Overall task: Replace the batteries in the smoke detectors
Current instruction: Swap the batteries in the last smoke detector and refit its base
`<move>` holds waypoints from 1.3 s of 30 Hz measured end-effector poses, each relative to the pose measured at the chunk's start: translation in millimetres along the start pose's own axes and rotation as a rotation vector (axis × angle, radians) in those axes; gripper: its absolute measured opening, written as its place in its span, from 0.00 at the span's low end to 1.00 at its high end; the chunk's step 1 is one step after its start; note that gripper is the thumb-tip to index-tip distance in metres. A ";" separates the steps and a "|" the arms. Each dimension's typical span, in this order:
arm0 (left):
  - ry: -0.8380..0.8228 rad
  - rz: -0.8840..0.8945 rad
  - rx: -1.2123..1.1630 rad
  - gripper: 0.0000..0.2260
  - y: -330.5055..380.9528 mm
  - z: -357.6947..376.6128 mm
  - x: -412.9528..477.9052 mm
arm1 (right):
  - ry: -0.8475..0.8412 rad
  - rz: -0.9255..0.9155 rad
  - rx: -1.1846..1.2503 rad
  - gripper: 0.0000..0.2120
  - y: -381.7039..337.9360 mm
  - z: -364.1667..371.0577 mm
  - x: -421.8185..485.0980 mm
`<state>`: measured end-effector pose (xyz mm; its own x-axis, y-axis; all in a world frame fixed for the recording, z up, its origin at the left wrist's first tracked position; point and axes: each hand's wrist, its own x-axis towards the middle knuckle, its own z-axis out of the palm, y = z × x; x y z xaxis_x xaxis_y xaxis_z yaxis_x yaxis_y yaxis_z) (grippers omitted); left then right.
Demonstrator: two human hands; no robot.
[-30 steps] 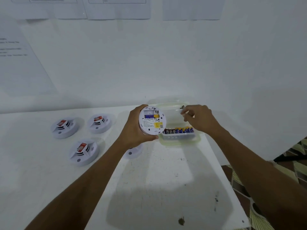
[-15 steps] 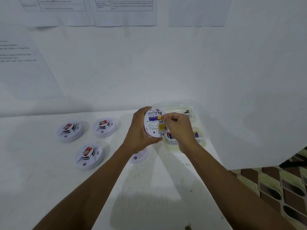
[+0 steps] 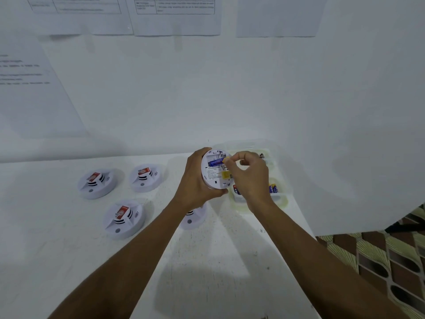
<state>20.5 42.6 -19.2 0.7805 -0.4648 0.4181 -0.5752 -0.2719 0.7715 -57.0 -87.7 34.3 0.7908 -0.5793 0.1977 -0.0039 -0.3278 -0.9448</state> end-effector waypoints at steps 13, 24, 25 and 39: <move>-0.003 0.012 -0.042 0.45 4.4 3.1 -0.6 | -0.122 -0.203 -0.216 0.03 19.4 -77.3 60.7; -0.018 0.031 -0.019 0.45 7.7 13.0 7.3 | -0.470 -0.267 -1.027 0.05 65.5 -87.7 82.0; -0.018 0.031 -0.014 0.45 6.9 12.6 7.6 | -0.460 -0.275 -1.013 0.05 66.8 -88.1 83.1; -0.013 0.030 -0.005 0.47 -8.2 5.0 32.8 | -0.498 -0.241 -0.874 0.10 53.2 -55.9 168.0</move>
<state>49.5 25.4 -14.2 0.7594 -0.4839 0.4348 -0.5973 -0.2538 0.7608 41.5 -244.2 31.8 0.9924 -0.1173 0.0381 -0.0978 -0.9370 -0.3354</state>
